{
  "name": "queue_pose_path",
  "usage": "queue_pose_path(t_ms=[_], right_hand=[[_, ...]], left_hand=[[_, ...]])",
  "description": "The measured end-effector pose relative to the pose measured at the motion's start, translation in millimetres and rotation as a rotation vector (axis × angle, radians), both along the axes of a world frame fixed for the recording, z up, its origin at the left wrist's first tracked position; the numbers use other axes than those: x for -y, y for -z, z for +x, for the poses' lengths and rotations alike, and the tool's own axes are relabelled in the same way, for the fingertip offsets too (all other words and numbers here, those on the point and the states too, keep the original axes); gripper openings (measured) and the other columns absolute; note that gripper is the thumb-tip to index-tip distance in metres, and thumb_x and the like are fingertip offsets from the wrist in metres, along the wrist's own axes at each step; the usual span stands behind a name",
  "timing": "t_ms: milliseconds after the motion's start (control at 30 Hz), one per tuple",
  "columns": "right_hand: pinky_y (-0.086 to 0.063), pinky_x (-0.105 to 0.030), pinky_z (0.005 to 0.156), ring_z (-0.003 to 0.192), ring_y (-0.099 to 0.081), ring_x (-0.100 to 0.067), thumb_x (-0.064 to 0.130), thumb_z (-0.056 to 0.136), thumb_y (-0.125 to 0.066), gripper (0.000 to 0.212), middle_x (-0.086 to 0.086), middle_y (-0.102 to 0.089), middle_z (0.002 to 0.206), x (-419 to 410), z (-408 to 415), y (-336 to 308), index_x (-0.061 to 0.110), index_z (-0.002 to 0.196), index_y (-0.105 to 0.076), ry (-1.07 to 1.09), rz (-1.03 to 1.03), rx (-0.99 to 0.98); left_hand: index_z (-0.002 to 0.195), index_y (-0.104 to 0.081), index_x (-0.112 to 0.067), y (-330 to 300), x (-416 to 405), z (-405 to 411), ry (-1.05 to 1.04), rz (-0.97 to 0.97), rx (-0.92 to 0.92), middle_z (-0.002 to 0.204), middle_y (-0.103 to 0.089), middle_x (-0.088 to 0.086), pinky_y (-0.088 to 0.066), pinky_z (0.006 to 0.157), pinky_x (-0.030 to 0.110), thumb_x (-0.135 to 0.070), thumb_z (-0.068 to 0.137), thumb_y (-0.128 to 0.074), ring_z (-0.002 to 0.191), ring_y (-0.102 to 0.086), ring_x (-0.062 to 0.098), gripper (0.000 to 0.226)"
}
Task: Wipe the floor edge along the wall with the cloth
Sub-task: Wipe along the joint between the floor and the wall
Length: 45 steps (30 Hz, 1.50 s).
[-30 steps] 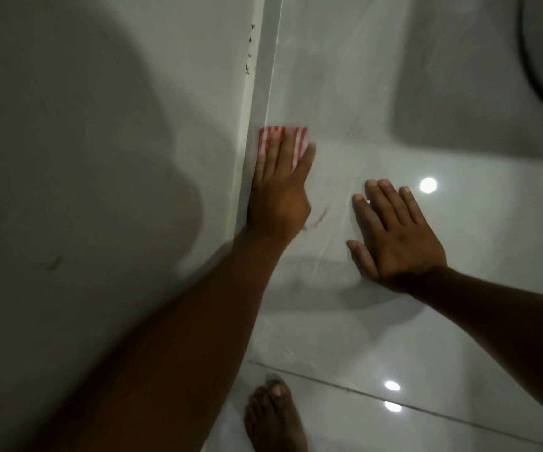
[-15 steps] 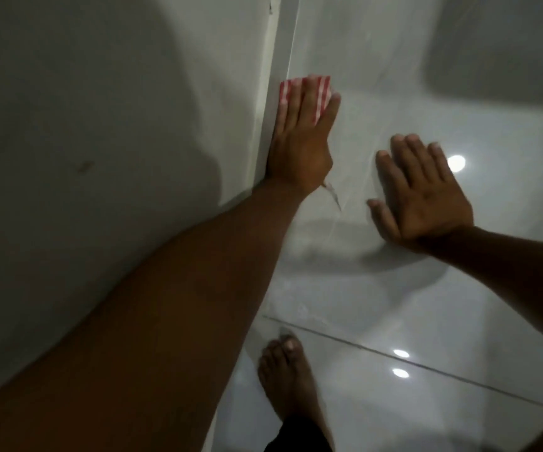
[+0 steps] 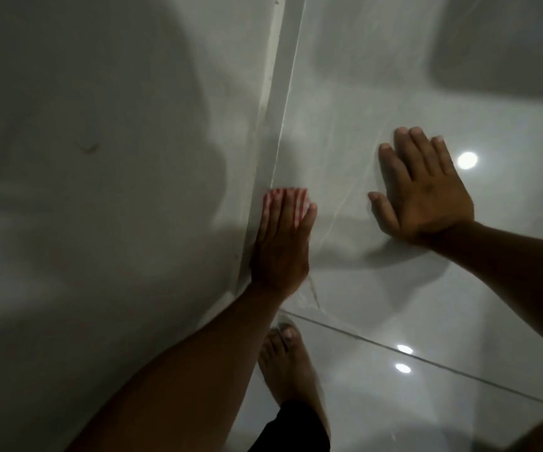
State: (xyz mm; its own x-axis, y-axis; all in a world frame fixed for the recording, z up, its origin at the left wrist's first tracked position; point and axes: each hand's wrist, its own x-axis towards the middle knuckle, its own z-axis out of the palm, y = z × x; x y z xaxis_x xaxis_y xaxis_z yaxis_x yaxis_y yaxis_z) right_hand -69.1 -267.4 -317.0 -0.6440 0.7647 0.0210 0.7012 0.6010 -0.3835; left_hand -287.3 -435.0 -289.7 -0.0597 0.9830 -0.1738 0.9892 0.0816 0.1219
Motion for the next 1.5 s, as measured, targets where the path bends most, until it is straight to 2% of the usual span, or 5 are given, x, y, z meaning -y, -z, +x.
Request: queue_pose_path(t_ms=[333,633,900,1167,1500], right_hand=[[-0.008,-0.052,0.128,0.157,-0.015,-0.038,0.053,0.098,-0.039,0.078,-0.025,-0.023,0.166,-1,2,2,0.004,0.158,-0.030,-0.003,0.003,0.050],[-0.011,-0.054,0.127,0.155,-0.019,-0.041,0.048,0.097,-0.045,0.077,-0.027,-0.025,0.165,2,1,1,0.002,0.157,-0.033,0.005,0.027,0.025],[-0.008,-0.052,0.128,0.156,-0.017,-0.038,0.052,0.097,-0.041,0.078,-0.025,-0.024,0.166,0,2,7,0.004,0.158,-0.031,0.006,0.032,0.047],[-0.005,-0.049,0.129,0.158,-0.011,-0.033,0.056,0.099,-0.035,0.078,-0.021,-0.021,0.168,0,3,8,0.008,0.160,-0.027,0.007,0.009,0.088],[-0.006,-0.049,0.129,0.158,-0.010,-0.033,0.054,0.099,-0.035,0.078,-0.020,-0.019,0.169,1,1,-4,0.006,0.160,-0.027,-0.011,-0.039,0.100]], left_hand=[[0.155,-0.042,-0.015,4,-151,-17,-0.064,0.174,0.165,0.165,-0.032,0.020,-0.022,0.129,0.056,0.007,0.096,-0.047,0.156,-0.021,0.043,0.063],[0.146,-0.055,-0.012,-7,-27,6,-0.170,0.154,0.121,0.157,-0.045,0.022,-0.039,0.121,0.056,0.018,0.090,-0.050,0.151,-0.032,0.045,0.063],[0.154,-0.043,-0.012,5,-123,-9,-0.141,0.168,0.193,0.166,-0.032,0.019,-0.020,0.131,0.051,0.015,0.094,-0.044,0.157,-0.019,0.042,0.066],[0.161,-0.028,-0.020,3,-228,-19,-0.109,0.144,0.156,0.172,-0.018,0.012,-0.021,0.131,0.044,0.005,0.098,-0.050,0.160,-0.009,0.034,0.072],[0.162,-0.021,-0.014,-4,-232,-30,0.094,0.101,0.048,0.172,-0.015,0.013,-0.007,0.133,0.050,0.012,0.089,-0.042,0.160,-0.004,0.037,0.080]])
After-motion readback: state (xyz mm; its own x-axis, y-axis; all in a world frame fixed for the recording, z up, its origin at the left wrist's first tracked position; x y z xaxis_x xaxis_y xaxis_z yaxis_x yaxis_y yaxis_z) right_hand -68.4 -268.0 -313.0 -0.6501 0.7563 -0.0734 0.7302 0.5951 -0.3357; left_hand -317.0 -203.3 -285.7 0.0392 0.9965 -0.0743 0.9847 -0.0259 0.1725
